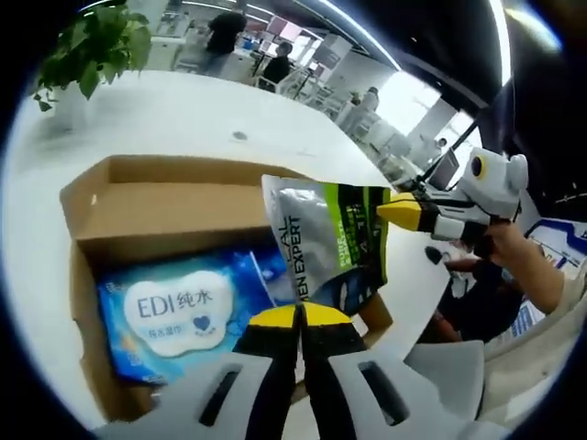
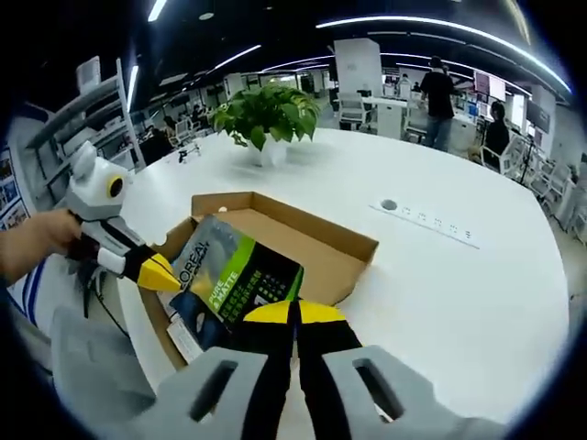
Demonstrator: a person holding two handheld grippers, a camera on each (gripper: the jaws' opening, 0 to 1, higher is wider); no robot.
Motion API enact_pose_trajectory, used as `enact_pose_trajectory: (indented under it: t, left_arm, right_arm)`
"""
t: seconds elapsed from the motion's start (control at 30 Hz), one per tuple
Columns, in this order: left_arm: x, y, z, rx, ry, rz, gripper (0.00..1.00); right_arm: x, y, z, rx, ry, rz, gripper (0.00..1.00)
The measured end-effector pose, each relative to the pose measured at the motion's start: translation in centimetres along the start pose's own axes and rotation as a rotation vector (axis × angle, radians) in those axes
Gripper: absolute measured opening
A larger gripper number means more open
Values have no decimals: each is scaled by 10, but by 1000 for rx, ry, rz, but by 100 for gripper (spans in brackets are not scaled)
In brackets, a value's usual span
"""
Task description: Operate the shoe box by opening the lid, removing the specified soft item, and placing it in the target area until the item is outside and the box remains undamaged.
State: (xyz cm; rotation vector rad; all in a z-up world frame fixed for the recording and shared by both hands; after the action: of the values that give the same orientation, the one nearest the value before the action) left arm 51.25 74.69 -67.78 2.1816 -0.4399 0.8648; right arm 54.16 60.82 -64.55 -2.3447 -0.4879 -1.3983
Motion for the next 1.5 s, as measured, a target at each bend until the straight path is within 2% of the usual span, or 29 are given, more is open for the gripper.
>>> enact_pose_trajectory:
  t: [0.87,1.5]
  left_arm:
    - [-7,62,57,-102,-55,47,0]
    - [-8,87,91,-118,-80,83,0]
  right_arm:
    - [-21,63,-52,-136,-16,23,0]
    - [-34,101,-71,-209,-42,41,0]
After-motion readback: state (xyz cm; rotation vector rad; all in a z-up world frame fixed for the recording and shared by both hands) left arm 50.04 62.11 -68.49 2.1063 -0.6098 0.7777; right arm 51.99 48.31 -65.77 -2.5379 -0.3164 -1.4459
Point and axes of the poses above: the point that each gripper's makers call its tool centre point, and the gripper's own axes: z roughly forward along the fingers, y roughly to its right, x roughly out of its top, the point moved 1 cm from there along -z, roughly backward along the fingers, and after that the axes turned 10 degrees about y, right-handed, at the moved point
